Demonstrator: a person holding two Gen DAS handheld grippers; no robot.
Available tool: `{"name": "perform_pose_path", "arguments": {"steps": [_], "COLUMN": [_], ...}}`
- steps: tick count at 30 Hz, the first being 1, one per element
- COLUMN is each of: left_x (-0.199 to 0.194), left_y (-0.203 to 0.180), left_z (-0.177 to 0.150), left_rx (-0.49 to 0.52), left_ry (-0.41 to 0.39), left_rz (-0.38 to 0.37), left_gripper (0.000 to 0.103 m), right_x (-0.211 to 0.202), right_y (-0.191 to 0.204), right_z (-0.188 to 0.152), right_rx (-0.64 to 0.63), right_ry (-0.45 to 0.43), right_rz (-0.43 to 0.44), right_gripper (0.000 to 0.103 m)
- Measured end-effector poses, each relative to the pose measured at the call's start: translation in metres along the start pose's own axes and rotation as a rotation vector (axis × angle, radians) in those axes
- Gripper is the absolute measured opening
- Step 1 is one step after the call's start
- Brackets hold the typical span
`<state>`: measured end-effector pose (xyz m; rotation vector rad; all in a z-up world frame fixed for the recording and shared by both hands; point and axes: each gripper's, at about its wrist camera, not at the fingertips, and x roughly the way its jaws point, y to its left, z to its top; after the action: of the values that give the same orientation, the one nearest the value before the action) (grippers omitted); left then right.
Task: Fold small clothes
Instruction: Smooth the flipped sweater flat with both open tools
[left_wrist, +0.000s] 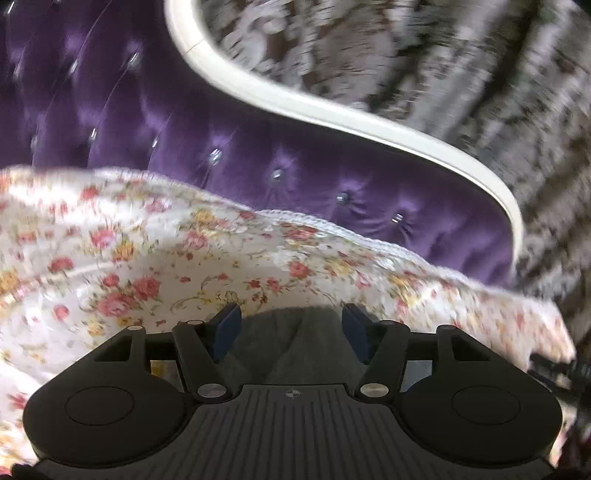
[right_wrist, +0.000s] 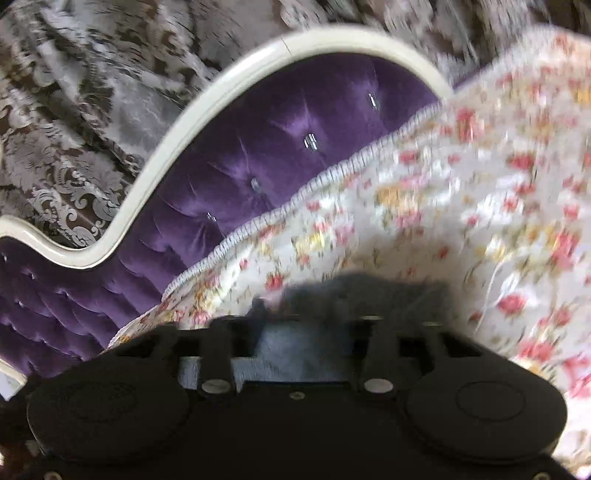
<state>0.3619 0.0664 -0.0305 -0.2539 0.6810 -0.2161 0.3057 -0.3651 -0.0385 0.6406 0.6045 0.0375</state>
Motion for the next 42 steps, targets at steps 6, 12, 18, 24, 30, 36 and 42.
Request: {"name": "perform_pose_path", "arguments": {"steps": [6,12,18,24,30,36,42], "left_x": [-0.013,0.013,0.03,0.03,0.032,0.033,0.035], "left_y": [-0.04,-0.065,-0.053,-0.051,-0.052,-0.051,-0.052], "left_z": [-0.034,-0.063,-0.07,-0.071,-0.072,-0.07,-0.071], "left_rx": [0.24,0.42,0.368,0.351,0.341,0.336,0.341], "left_ry": [-0.014,0.045,0.096,0.096,0.105,0.116,0.116], "left_rz": [-0.001,0.027,0.03,0.026,0.029,0.027,0.038], "left_gripper": [0.061,0.061,0.066,0.068,0.068,0.068,0.068], "right_x": [-0.025,-0.025,0.009,0.048,0.029,-0.017,-0.062], "right_y": [0.039,0.096,0.132,0.128,0.119,0.099,0.081], "right_z": [-0.017,-0.067,-0.09,-0.085,-0.079,-0.111,-0.123], "right_rx": [-0.207,-0.474,-0.615,-0.586,-0.517,-0.628,-0.615], "right_ry": [-0.001,0.072,0.142,0.177,0.142,0.122,0.086], "right_rz": [0.009,0.032,-0.008,-0.152,-0.134,-0.171,-0.172], "right_gripper": [0.061,0.064,0.064,0.071,0.073,0.074,0.075]}}
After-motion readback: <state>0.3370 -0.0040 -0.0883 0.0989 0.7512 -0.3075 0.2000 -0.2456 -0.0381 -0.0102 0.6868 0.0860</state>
